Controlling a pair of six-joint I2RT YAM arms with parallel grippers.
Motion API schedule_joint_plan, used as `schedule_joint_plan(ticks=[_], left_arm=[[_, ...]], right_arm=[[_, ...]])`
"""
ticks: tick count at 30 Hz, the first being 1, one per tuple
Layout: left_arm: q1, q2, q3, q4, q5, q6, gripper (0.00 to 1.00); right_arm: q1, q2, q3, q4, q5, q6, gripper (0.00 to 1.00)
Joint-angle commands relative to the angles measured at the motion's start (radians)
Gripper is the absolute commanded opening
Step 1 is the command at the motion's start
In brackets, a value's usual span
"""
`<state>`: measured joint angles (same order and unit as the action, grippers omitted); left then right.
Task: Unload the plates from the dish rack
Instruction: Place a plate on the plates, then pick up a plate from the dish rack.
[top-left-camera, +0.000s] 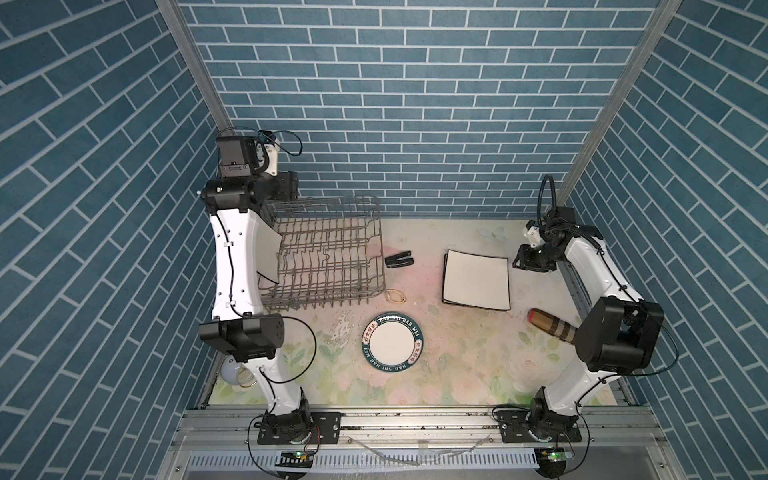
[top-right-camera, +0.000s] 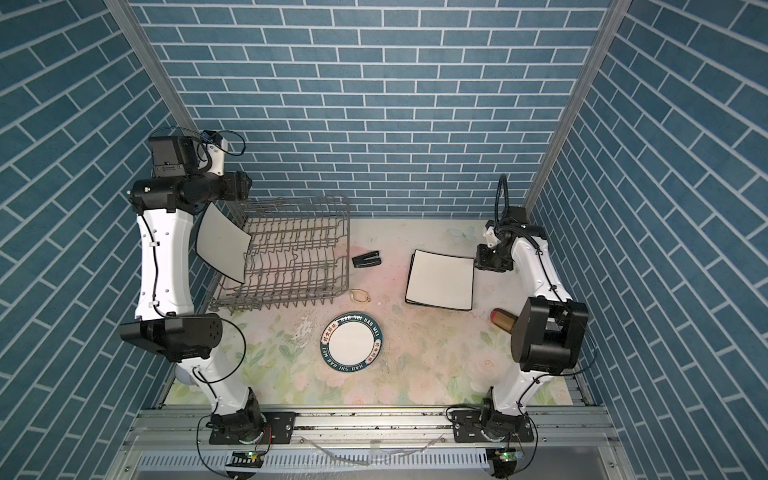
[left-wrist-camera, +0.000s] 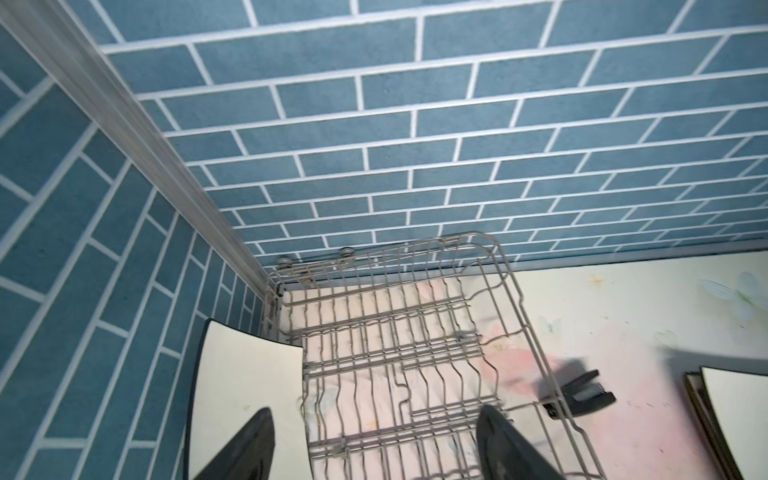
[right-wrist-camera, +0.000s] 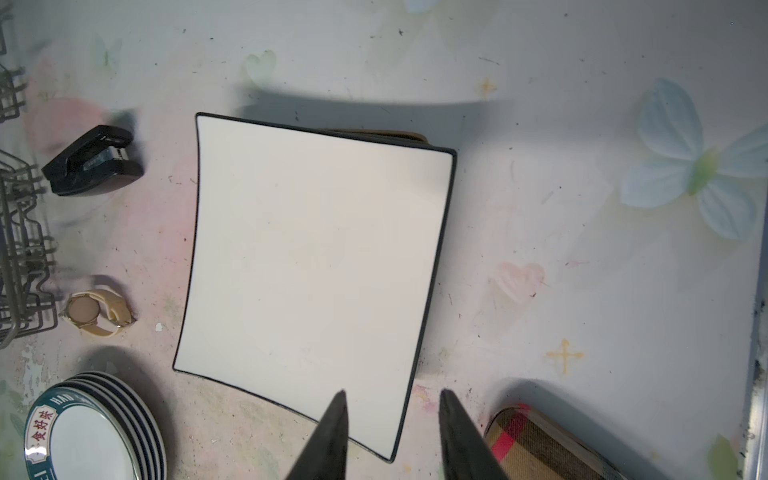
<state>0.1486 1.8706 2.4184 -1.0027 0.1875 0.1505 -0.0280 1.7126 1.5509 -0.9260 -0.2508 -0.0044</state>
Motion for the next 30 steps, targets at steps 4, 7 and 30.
schedule_joint_plan(ticks=[4,7,30], left_arm=[[0.079,0.057,0.107,-0.050,-0.037,-0.003,0.78],[0.114,0.076,0.108,-0.058,-0.031,0.003,0.77],[0.254,0.258,0.070,-0.087,-0.023,0.026,0.76]], right_arm=[[0.111,-0.075,-0.046,0.069,0.047,0.046,0.39],[0.161,-0.069,-0.027,0.089,0.045,0.061,0.40],[0.418,0.236,0.365,0.046,0.006,0.073,0.40]])
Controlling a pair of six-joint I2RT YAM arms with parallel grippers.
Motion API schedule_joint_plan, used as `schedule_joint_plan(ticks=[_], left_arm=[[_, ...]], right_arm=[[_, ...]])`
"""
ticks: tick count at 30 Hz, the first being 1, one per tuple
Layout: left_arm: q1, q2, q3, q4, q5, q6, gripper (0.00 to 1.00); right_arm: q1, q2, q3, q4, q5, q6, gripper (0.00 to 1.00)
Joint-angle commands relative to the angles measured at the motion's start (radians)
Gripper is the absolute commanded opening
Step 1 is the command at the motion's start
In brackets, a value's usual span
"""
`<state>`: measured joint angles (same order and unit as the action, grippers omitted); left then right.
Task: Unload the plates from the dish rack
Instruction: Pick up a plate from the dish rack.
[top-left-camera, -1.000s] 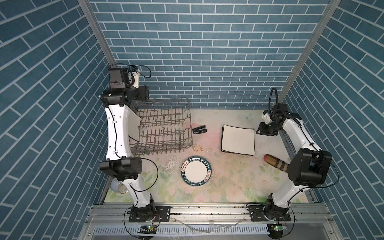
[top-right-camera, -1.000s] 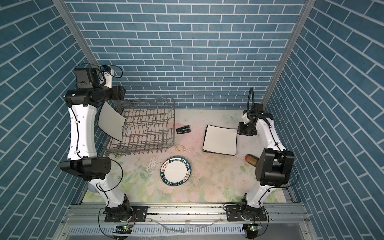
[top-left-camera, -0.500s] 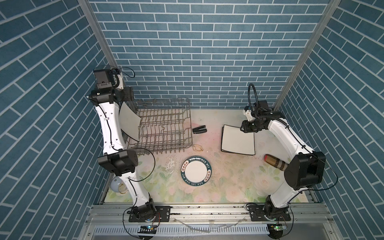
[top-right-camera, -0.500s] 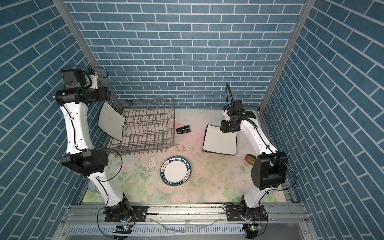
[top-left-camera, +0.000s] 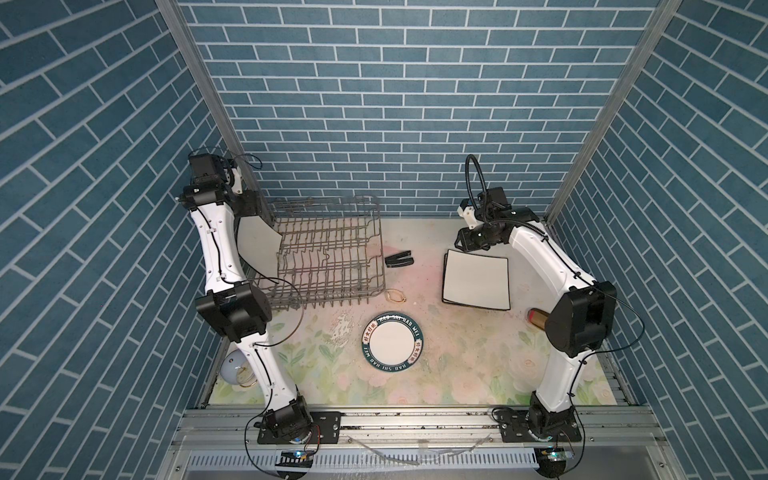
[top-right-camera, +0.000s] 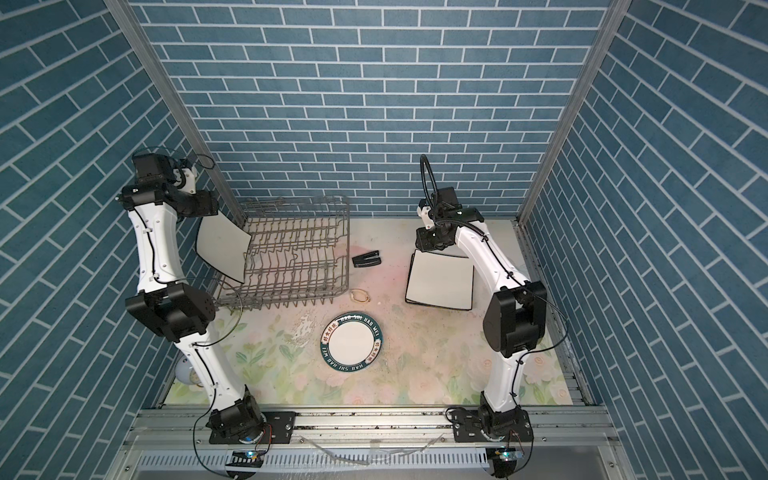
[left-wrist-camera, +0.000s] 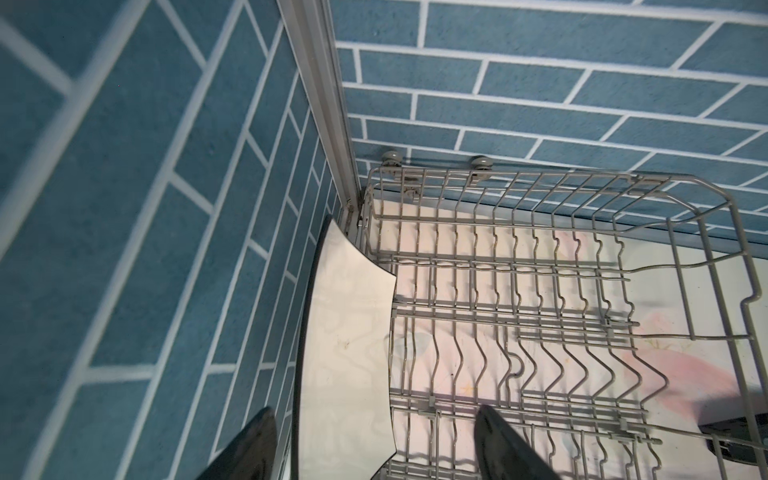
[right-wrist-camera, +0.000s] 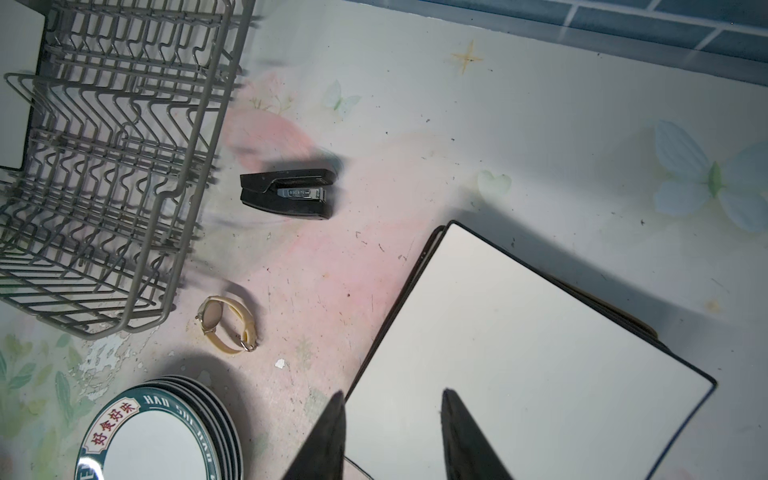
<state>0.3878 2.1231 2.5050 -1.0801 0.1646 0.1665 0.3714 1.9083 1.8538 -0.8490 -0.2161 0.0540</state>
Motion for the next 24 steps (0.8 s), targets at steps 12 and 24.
schedule_joint_plan(ticks=[12,24], left_arm=[[0.054,0.060,-0.086,0.012,0.016,0.016,0.73],[0.054,0.110,-0.153,0.060,-0.018,0.024,0.72]], right_arm=[[0.076,0.198,0.340,-0.176,-0.046,0.001,0.40],[0.084,0.335,0.565,-0.294,-0.052,0.014,0.41]])
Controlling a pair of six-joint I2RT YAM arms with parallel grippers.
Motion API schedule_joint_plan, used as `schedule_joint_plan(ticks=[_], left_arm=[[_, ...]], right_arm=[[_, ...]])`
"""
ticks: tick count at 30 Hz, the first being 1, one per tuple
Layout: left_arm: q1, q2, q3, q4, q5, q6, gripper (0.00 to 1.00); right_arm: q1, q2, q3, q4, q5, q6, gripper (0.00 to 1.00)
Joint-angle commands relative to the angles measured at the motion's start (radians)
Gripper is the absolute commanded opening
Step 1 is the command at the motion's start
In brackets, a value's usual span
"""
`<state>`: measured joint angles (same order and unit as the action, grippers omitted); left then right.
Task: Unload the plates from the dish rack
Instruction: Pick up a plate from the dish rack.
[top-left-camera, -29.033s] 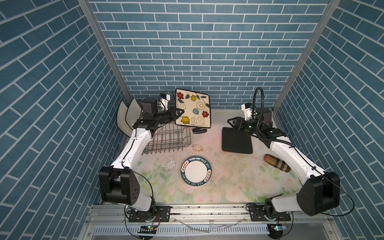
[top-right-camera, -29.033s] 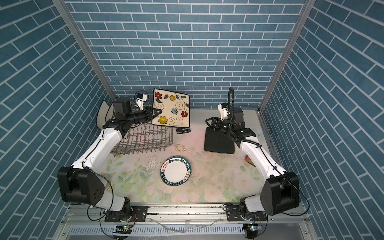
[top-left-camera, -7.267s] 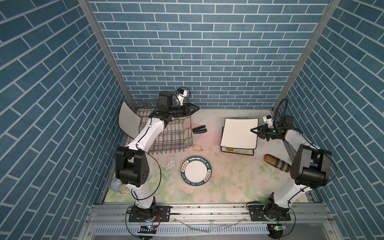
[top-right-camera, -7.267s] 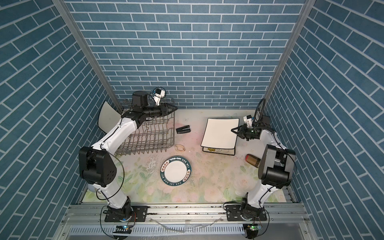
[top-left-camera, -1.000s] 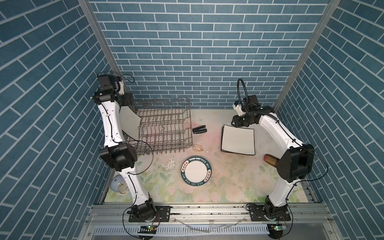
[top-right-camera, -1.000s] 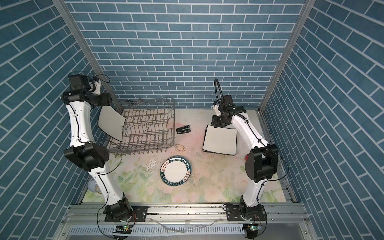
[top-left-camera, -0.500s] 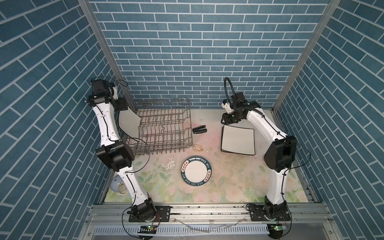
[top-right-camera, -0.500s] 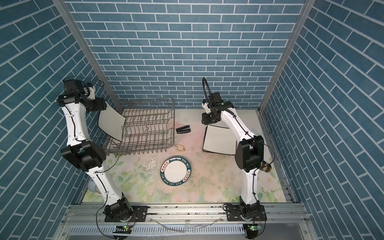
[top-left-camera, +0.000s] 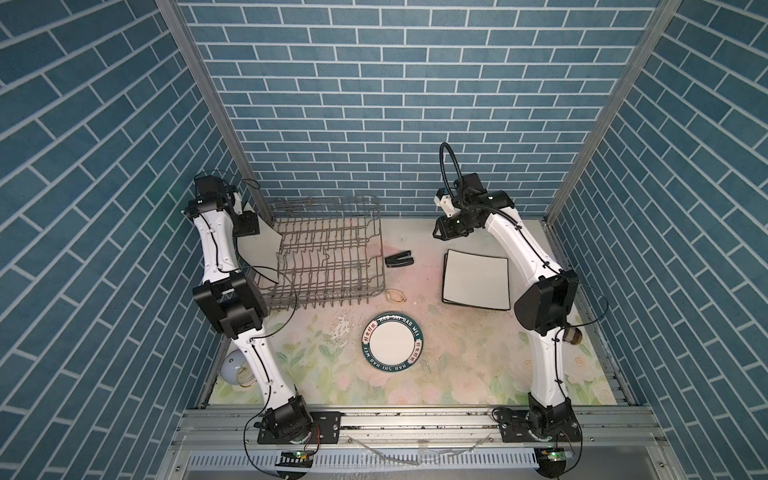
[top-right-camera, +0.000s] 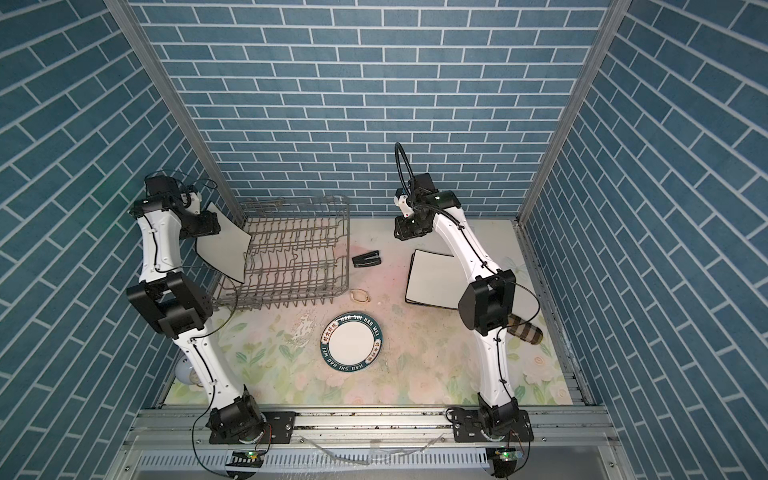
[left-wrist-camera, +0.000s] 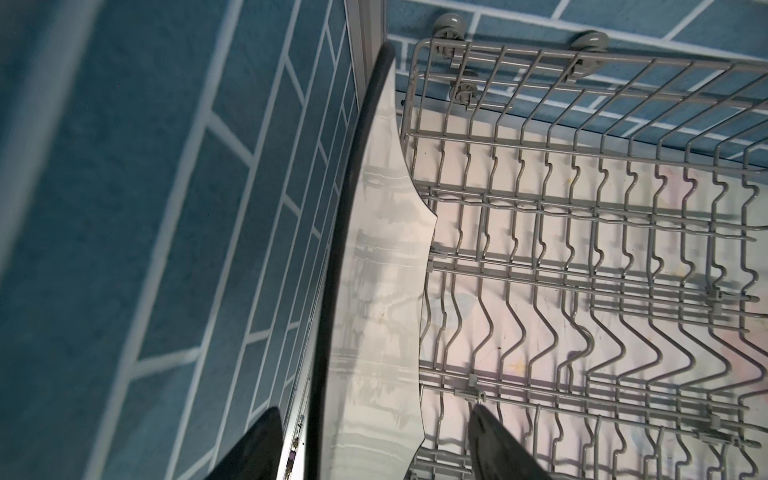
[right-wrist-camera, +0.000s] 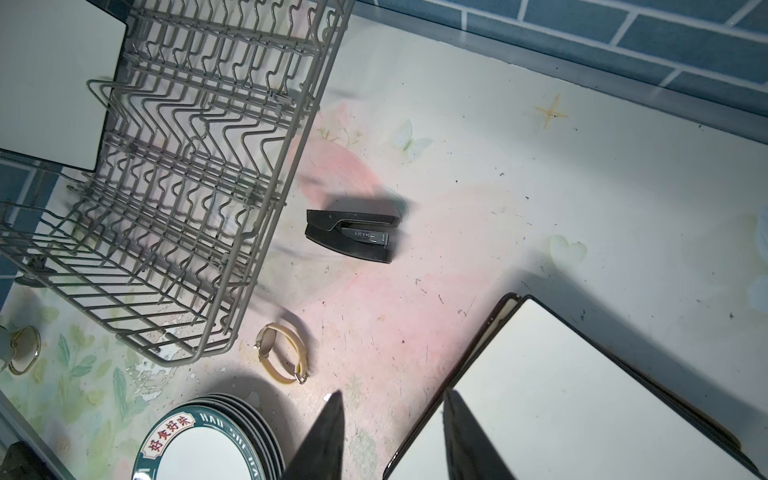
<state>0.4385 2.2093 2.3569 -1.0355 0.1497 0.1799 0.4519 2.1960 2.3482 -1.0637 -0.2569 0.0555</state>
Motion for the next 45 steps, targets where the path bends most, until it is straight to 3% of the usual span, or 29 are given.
schedule_joint_plan(ticks=[1,8,28,33,45], left_arm=[[0.004,0.029,-0.008,0.021,0.004,0.007,0.72],[0.002,0.057,-0.011,0.031,0.053,-0.017,0.69],[-0.072,0.083,0.021,0.000,0.065,-0.019,0.62],[-0.079,0.084,0.031,-0.011,0.071,-0.020,0.56],[-0.116,0.073,0.047,-0.032,0.060,-0.010,0.60]], right_arm=[[0.005,0.058,0.092,-0.089,-0.011,0.015,0.41],[0.007,0.109,0.203,-0.135,-0.003,0.028,0.41],[0.007,0.113,0.194,-0.157,0.041,0.004,0.41],[0.007,0.114,0.194,-0.160,0.041,0.002,0.41],[0.005,0.111,0.195,-0.175,0.045,-0.011,0.41]])
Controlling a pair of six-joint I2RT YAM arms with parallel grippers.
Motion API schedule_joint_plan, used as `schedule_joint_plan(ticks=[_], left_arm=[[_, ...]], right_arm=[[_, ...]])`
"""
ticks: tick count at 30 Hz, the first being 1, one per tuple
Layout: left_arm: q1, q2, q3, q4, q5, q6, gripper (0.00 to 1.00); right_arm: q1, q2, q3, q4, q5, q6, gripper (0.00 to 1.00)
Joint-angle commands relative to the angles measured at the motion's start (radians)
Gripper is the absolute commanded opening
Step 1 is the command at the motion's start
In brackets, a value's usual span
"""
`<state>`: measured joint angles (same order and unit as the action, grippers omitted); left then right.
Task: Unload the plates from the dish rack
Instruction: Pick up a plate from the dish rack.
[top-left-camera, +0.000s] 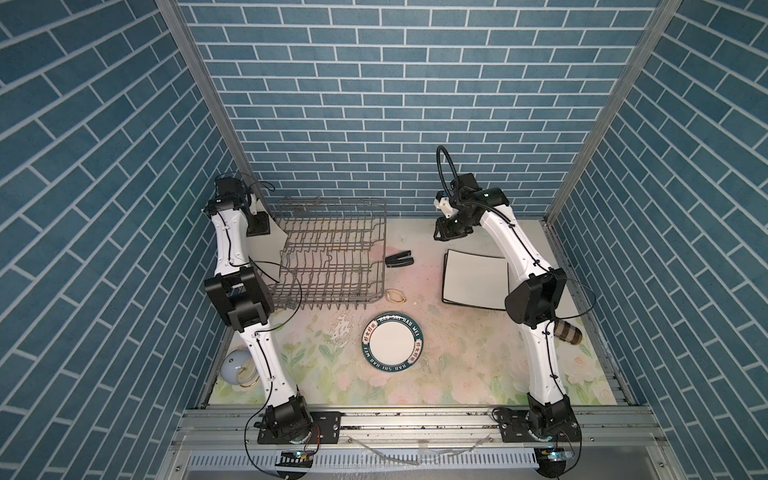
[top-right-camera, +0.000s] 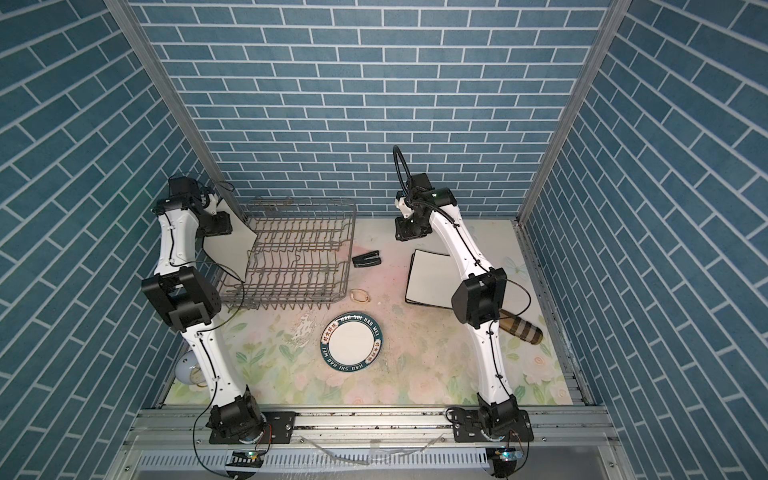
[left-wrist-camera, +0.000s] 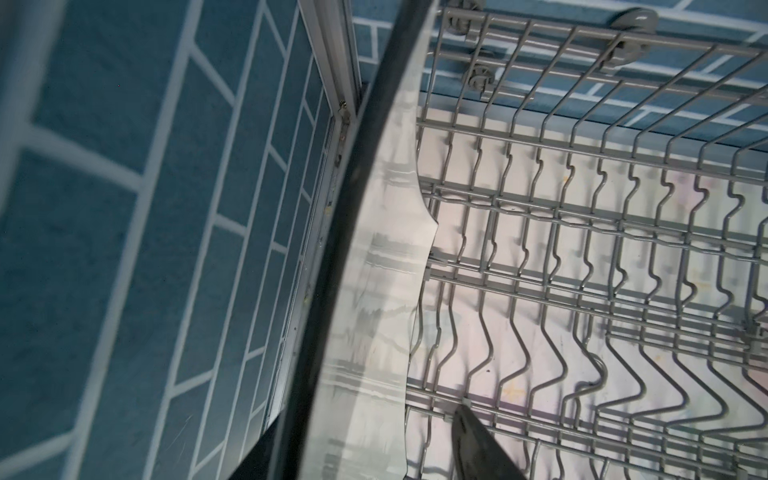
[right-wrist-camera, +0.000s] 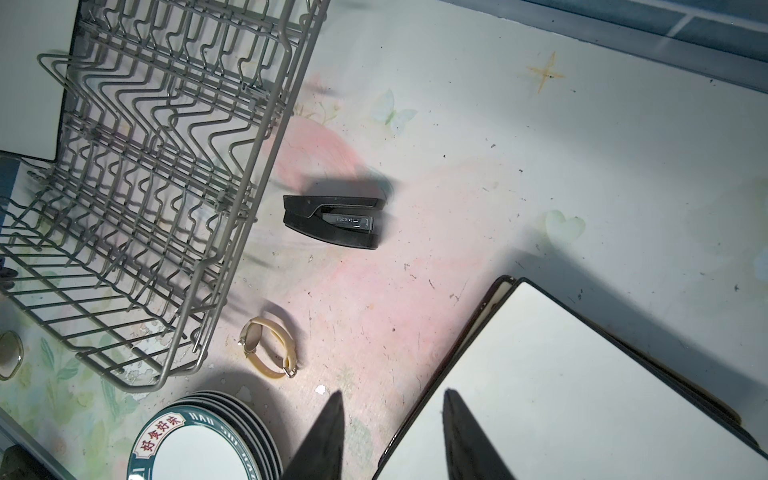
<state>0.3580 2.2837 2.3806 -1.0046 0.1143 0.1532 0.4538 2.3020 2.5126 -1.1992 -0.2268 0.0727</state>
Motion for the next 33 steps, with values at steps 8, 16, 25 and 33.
schedule_joint_plan(ticks=[8,16,25,33], left_arm=[[-0.042,-0.009,0.029,-0.063,0.107,0.012,0.63],[-0.045,-0.020,0.028,-0.060,0.104,0.008,0.67],[-0.047,-0.030,0.027,-0.051,0.104,-0.001,0.67],[-0.059,-0.048,0.027,-0.051,0.116,-0.005,0.66]], right_arm=[[0.003,0.004,0.032,-0.048,0.014,-0.028,0.41],[0.003,0.003,0.036,-0.052,0.009,-0.031,0.41],[0.003,0.002,0.036,-0.063,0.013,-0.032,0.41],[0.003,0.003,0.035,-0.069,0.010,-0.035,0.41]])
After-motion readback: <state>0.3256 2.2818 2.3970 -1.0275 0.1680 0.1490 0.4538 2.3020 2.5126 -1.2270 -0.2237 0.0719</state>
